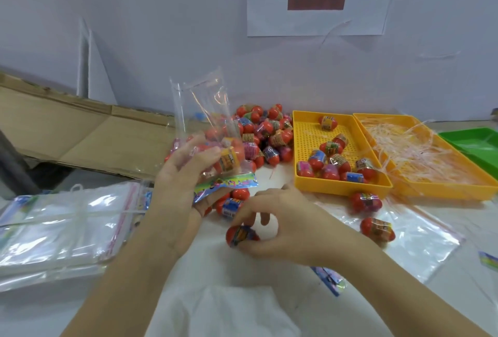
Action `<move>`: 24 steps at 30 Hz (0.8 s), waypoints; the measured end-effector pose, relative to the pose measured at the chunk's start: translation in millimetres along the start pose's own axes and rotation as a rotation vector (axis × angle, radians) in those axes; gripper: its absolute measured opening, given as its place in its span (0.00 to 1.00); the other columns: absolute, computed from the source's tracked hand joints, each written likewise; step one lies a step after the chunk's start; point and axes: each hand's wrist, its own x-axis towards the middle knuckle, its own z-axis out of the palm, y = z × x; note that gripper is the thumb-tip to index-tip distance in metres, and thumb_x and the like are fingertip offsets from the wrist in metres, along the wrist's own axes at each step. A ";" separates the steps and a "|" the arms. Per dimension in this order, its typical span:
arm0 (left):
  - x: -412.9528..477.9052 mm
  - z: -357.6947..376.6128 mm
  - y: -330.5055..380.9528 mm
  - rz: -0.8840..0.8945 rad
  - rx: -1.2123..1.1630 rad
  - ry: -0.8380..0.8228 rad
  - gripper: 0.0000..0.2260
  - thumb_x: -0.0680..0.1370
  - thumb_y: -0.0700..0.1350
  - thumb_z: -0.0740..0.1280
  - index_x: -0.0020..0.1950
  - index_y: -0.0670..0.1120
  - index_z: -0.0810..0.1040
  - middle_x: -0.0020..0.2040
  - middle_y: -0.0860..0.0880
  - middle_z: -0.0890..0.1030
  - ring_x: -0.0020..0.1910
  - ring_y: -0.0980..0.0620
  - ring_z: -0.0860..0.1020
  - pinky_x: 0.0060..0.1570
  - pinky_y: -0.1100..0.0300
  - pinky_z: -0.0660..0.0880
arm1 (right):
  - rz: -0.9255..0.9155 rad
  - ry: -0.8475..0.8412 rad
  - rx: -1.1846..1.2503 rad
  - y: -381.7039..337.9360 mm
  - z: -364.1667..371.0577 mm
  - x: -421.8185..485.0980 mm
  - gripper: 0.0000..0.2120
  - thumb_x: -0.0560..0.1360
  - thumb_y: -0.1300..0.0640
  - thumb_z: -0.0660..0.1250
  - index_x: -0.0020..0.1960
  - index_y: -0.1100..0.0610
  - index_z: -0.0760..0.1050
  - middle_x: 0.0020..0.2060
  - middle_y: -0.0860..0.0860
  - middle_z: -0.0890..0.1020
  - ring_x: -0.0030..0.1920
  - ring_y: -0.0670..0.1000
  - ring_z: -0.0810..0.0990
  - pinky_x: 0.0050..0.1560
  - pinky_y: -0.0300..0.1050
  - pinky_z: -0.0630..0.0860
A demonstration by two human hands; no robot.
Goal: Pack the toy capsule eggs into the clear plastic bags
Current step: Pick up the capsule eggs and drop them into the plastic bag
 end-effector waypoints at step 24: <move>-16.4 11.4 -9.2 0.053 0.423 -0.438 0.28 0.61 0.50 0.76 0.61 0.56 0.78 0.54 0.55 0.85 0.52 0.54 0.84 0.45 0.64 0.80 | -0.024 0.929 -0.084 11.2 -54.0 -13.8 0.13 0.69 0.54 0.71 0.52 0.44 0.76 0.45 0.36 0.80 0.50 0.39 0.75 0.59 0.50 0.61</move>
